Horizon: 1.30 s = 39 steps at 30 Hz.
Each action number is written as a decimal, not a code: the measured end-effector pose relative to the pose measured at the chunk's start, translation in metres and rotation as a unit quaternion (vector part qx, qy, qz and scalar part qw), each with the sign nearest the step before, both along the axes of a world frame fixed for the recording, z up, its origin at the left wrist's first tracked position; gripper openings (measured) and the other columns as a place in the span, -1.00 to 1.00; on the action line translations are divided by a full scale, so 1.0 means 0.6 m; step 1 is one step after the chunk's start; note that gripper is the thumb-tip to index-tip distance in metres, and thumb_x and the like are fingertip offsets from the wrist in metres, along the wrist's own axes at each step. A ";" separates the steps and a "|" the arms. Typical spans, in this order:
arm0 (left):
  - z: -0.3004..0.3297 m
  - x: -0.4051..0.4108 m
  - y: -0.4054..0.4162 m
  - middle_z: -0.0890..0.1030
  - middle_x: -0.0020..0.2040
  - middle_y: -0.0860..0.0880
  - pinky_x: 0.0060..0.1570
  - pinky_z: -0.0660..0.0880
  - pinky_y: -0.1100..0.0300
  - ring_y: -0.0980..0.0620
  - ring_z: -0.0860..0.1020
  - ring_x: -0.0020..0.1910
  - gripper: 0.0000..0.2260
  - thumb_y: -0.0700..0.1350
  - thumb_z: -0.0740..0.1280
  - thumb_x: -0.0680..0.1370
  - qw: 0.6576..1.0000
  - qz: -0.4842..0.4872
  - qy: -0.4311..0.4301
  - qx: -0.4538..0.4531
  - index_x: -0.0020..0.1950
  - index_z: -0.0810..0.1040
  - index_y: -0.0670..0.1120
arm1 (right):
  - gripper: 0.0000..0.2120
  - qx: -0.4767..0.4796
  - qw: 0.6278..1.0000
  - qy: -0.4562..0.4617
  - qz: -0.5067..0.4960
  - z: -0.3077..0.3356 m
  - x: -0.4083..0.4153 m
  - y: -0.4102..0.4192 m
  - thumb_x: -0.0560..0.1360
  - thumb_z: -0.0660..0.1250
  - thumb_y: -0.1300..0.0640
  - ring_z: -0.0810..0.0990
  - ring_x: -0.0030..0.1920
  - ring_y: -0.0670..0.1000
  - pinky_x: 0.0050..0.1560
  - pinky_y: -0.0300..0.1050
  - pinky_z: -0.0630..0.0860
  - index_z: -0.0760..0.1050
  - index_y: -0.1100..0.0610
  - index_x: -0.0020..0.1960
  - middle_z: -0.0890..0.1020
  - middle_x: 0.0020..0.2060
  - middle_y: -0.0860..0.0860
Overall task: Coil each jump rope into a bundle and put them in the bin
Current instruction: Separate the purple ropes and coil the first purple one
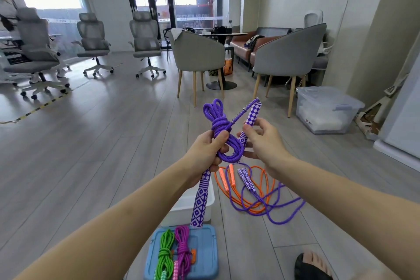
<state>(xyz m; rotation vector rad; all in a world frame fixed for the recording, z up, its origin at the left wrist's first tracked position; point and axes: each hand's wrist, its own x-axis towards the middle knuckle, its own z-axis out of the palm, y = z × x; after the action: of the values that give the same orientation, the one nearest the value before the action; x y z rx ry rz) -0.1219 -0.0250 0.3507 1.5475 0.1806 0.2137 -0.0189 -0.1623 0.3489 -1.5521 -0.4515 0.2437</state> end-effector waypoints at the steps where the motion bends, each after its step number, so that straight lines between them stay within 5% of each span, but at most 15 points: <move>1: 0.000 0.001 0.000 0.44 -0.28 0.03 -0.51 0.25 0.29 0.14 0.25 -0.47 -0.75 0.04 0.20 0.71 1.000 0.001 0.000 0.011 0.20 0.47 -0.14 | -0.82 0.001 1.000 -0.002 -0.001 0.004 -0.001 0.000 0.70 0.25 0.04 0.74 -0.06 0.10 -0.04 0.07 0.71 0.47 0.06 0.26 0.71 -0.01 0.09; 9: -0.004 0.009 0.001 0.41 -0.29 0.00 -0.49 0.17 0.25 0.10 0.23 -0.47 -0.67 0.04 0.19 0.72 0.994 -0.010 0.020 0.103 0.22 0.53 -0.20 | -0.84 0.013 1.000 -0.009 0.000 0.015 0.001 -0.001 0.71 0.22 0.07 0.74 -0.16 0.05 -0.20 -0.02 0.68 0.48 0.09 0.23 0.71 -0.05 0.09; 16: 0.001 0.007 0.026 0.43 -0.28 -0.03 -0.51 0.24 0.28 0.14 0.27 -0.50 -0.77 -0.01 0.21 0.72 0.994 0.071 -0.010 0.082 0.03 0.54 -0.13 | -0.86 -0.121 0.984 -0.111 -0.072 0.002 0.024 -0.023 0.70 0.23 0.02 0.66 0.00 0.01 0.08 0.16 0.66 0.48 0.01 0.21 0.67 -0.04 -0.01; 26: -0.022 0.010 0.034 0.42 -0.26 -0.06 -0.48 0.26 0.25 0.12 0.28 -0.48 -0.73 -0.02 0.22 0.71 0.992 0.096 0.013 0.079 0.13 0.58 -0.19 | -0.91 -0.076 0.988 -0.114 -0.068 0.009 0.012 -0.017 0.70 0.21 0.02 0.67 0.00 0.01 0.09 0.18 0.66 0.48 -0.02 0.12 0.67 -0.04 0.00; 33: -0.024 0.012 -0.001 0.41 -0.32 0.00 -0.53 0.20 0.29 0.13 0.20 -0.50 -0.72 0.01 0.21 0.71 0.998 -0.009 0.002 -0.059 0.01 0.57 -0.15 | -0.84 0.027 0.999 0.015 -0.022 0.016 -0.005 -0.001 0.74 0.15 0.08 0.74 -0.07 0.03 -0.17 -0.02 0.71 0.47 0.12 0.18 0.71 -0.01 0.09; 39: -0.007 0.013 0.003 0.40 -0.31 -0.02 -0.51 0.15 0.27 0.12 0.19 -0.50 -0.73 0.01 0.21 0.71 0.998 -0.041 -0.027 -0.029 0.01 0.56 -0.14 | -0.79 0.061 0.995 0.084 0.003 0.024 -0.008 -0.010 0.74 0.14 0.09 0.73 -0.10 0.08 -0.28 -0.09 0.65 0.47 0.17 0.23 0.69 -0.08 0.14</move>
<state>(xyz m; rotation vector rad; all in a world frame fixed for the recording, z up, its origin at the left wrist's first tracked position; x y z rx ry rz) -0.1141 -0.0235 0.3465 1.4870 0.0808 0.1836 -0.0234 -0.1682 0.3634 -1.3984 -0.3329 0.3417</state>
